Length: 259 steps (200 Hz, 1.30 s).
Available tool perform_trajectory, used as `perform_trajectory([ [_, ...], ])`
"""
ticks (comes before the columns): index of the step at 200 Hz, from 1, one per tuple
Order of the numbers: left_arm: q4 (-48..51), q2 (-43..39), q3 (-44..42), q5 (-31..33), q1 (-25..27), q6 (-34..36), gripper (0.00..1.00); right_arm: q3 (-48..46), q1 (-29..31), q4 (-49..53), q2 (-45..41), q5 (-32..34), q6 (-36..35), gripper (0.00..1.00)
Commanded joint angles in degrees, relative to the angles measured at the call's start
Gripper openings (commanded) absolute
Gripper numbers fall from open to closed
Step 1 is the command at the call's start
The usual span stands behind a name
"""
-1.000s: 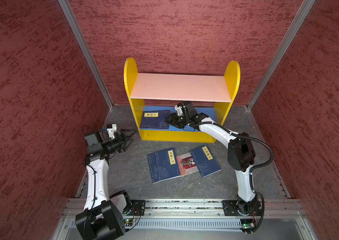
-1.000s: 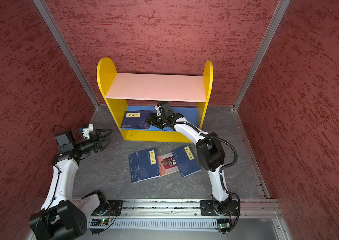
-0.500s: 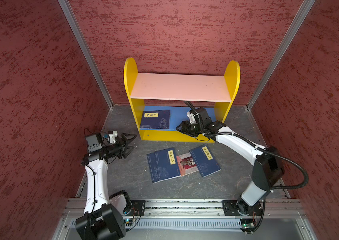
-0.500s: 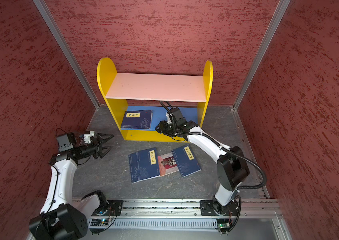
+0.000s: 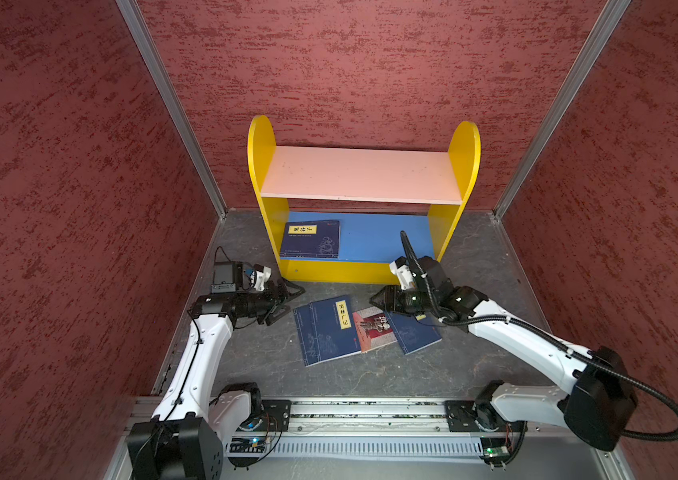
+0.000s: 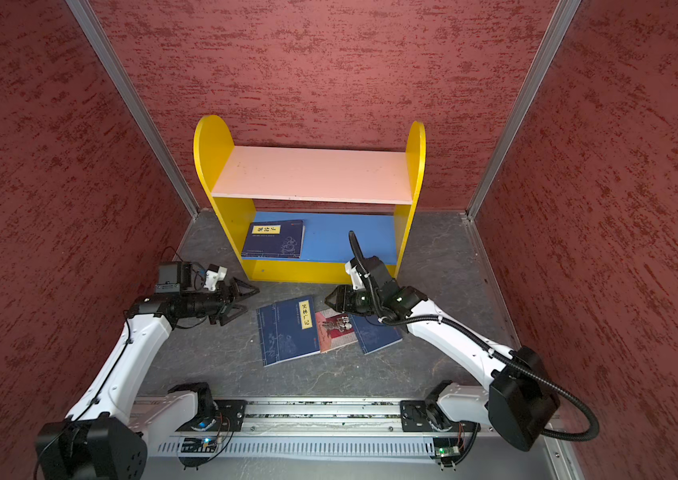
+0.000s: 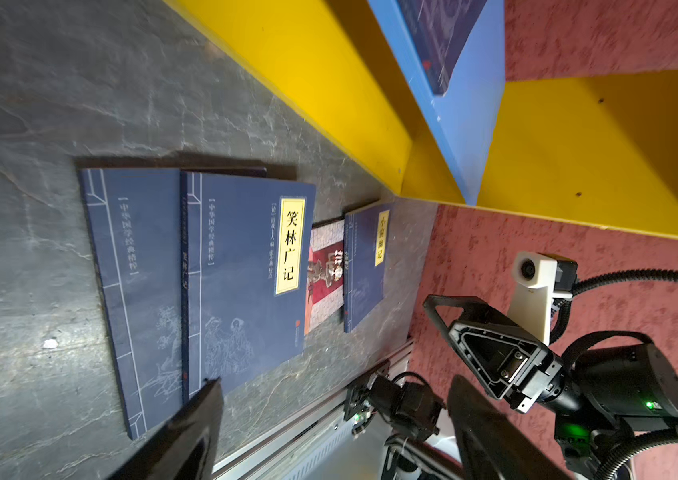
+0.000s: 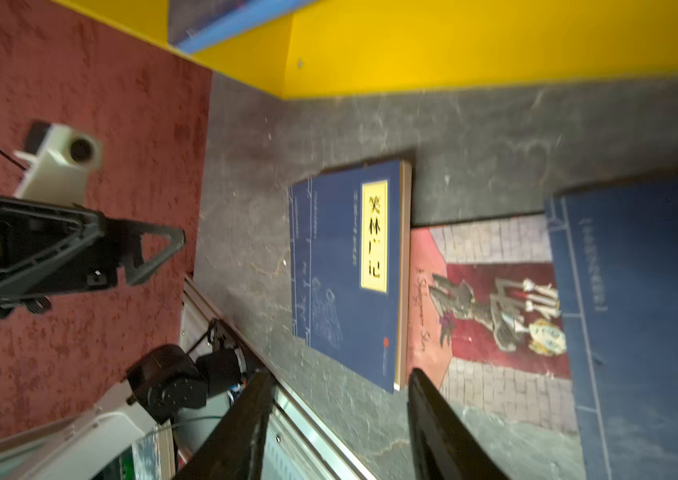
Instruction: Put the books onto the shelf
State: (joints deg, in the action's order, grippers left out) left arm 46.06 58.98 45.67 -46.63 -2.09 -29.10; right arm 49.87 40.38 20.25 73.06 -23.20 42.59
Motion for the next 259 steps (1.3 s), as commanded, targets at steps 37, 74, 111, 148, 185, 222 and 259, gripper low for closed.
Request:
perform_trajectory([
  [37,-3.3,7.3,-3.1,10.2,10.9,7.4,0.84,-7.8,5.5,-16.7,4.8,0.3,7.1,0.55],
  [74,-6.3,15.1,-3.7,12.7,12.9,10.5,0.83,-7.9,7.2,-20.2,9.9,3.8,9.1,0.54],
  [111,-8.6,19.1,-3.6,11.3,15.2,10.0,0.82,-6.9,7.5,-22.7,16.3,4.7,9.2,0.52],
  [148,-9.0,20.1,-4.3,11.3,16.8,10.1,0.83,-5.6,7.6,-21.0,19.0,7.0,8.4,0.5],
  [185,-9.3,23.3,-4.0,10.1,18.1,9.3,0.84,-3.6,7.8,-20.5,22.1,6.8,7.7,0.48],
  [222,-9.2,26.9,-3.6,10.2,18.1,9.6,0.83,-3.9,8.1,-22.2,24.0,5.9,8.4,0.44],
  [259,-11.7,28.6,-4.4,5.0,18.2,11.4,0.84,-4.8,8.4,-23.1,24.4,5.4,8.7,0.41],
])
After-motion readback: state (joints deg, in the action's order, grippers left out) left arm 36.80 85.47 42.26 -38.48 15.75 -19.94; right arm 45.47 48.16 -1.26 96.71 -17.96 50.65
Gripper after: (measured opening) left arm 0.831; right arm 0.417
